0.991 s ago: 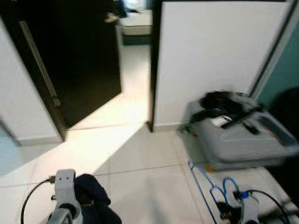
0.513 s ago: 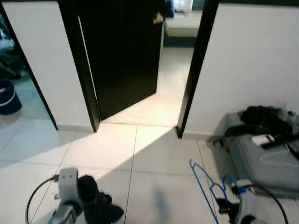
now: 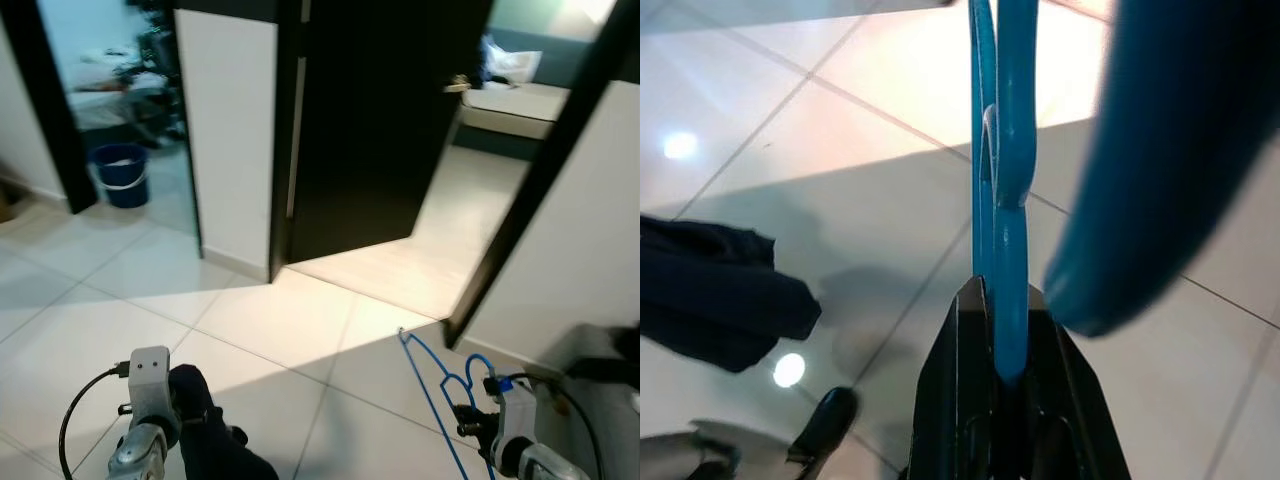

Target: Hang hanger

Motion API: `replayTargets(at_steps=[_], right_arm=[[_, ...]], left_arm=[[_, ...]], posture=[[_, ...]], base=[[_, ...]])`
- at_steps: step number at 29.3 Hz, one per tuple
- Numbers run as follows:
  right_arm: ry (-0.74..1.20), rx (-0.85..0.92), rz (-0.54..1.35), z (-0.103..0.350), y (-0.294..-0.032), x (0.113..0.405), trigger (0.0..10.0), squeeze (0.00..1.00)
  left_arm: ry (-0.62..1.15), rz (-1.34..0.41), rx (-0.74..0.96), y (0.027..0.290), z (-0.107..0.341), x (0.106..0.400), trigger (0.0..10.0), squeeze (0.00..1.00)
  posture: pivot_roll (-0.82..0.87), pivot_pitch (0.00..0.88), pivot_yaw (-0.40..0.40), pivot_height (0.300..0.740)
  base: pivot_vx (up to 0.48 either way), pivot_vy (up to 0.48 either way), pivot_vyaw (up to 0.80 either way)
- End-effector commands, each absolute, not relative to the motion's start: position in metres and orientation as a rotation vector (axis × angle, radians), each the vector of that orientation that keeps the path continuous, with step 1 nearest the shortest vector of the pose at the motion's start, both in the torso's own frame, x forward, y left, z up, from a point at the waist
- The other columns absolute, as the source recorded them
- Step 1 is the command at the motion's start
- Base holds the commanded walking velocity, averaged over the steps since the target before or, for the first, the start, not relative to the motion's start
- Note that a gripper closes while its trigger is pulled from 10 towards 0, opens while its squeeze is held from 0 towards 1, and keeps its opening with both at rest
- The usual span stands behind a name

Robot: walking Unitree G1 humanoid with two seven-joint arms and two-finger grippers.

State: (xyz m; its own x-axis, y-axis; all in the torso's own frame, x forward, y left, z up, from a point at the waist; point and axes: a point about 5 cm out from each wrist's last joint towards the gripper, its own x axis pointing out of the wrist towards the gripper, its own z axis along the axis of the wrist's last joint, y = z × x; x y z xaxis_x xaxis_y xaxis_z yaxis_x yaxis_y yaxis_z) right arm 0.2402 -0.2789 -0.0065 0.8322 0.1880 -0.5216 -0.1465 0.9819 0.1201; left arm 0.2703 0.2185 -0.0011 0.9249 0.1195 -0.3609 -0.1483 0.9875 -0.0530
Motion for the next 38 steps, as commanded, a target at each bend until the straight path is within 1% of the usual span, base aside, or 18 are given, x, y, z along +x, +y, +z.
replayTargets(at_steps=[1, 8, 10, 12, 14, 20, 22, 24, 38], right_arm=[[0.565, 0.068, 0.168, -0.006, -0.284, 0.237, 10.0, 0.0], [0.583, 0.067, 0.176, -0.009, -0.289, 0.23, 10.0, 0.0], [0.578, 0.071, 0.172, -0.01, -0.291, 0.227, 10.0, 0.0], [0.576, 0.072, 0.169, -0.01, -0.291, 0.226, 10.0, 0.0], [0.569, 0.074, 0.174, -0.01, -0.291, 0.224, 10.0, 0.0], [0.567, 0.078, 0.183, -0.013, -0.29, 0.217, 10.0, 0.0], [0.57, 0.079, 0.187, -0.015, -0.29, 0.214, 10.0, 0.0], [0.578, 0.086, 0.201, -0.02, -0.288, 0.205, 10.0, 0.0], [0.573, 0.092, 0.196, -0.023, -0.287, 0.197, 10.0, 0.0]], left_arm=[[0.334, 0.128, -0.072, 0.216, 0.004, 0.276, 10.0, 0.0], [0.328, 0.142, -0.077, 0.215, 0.001, 0.27, 10.0, 0.0], [0.321, 0.14, -0.075, 0.216, 0.0, 0.267, 10.0, 0.0], [0.319, 0.14, -0.074, 0.216, 0.0, 0.266, 10.0, 0.0], [0.314, 0.137, -0.073, 0.218, 0.0, 0.263, 10.0, 0.0], [0.316, 0.136, -0.073, 0.222, -0.003, 0.257, 10.0, 0.0], [0.318, 0.139, -0.073, 0.223, -0.004, 0.255, 10.0, 0.0], [0.317, 0.141, -0.07, 0.227, -0.006, 0.25, 10.0, 0.0], [0.329, 0.128, -0.073, 0.229, -0.008, 0.245, 10.0, 0.0]], posture=[[0.06, 0.0, -0.125, 0.74], [0.04, 0.001, -0.127, 0.74], [0.03, 0.02, -0.118, 0.74], [0.03, 0.02, -0.118, 0.74], [0.03, 0.044, -0.11, 0.74], [0.05, 0.046, -0.114, 0.74], [0.05, 0.046, -0.116, 0.74], [0.05, 0.058, -0.108, 0.74], [0.05, 0.06, -0.09, 0.74]], base=[[0.0, 0.0, 0.76], [0.0, 0.0, 0.76], [0.0, 0.0, 0.76], [0.0, 0.0, 0.76], [0.0, 0.0, 0.76], [0.0, 0.0, 0.76], [0.0, 0.0, 0.76], [0.0, 0.0, 0.76], [0.0, 0.0, 0.76]])
